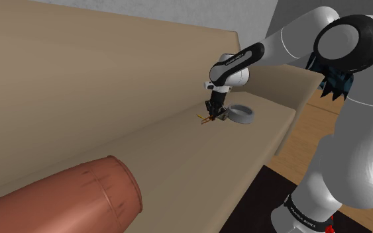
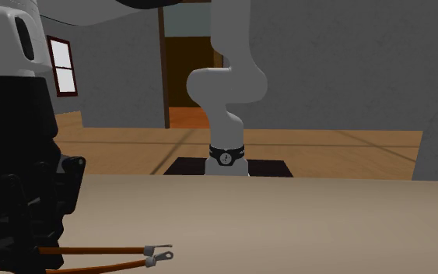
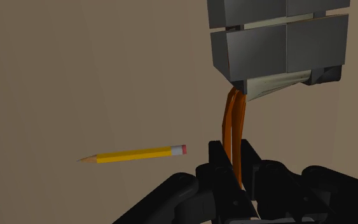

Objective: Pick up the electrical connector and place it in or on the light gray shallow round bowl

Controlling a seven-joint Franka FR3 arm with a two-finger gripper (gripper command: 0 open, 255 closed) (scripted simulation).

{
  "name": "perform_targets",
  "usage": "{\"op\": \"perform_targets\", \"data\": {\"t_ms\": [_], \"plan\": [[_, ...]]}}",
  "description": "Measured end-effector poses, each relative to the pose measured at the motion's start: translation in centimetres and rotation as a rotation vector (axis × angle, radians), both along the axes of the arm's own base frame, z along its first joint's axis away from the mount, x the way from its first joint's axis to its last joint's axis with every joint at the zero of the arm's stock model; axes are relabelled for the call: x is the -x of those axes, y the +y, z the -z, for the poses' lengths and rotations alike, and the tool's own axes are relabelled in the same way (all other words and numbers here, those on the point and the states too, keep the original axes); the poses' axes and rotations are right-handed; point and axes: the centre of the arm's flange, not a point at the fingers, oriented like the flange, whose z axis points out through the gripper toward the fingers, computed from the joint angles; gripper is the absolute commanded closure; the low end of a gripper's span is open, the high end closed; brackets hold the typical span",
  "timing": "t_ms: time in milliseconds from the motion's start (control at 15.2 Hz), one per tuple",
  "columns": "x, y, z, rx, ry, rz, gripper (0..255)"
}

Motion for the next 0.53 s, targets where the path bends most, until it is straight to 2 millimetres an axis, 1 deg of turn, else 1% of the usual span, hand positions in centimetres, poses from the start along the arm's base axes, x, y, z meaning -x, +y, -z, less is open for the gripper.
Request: {"op": "perform_targets", "data": {"t_ms": [264, 528], "plan": [[0.0, 0.0, 0.0, 0.000, 0.000, 0.000, 255], [0.0, -0.1, -1.6, 0.000, 0.000, 0.000, 255]]}}
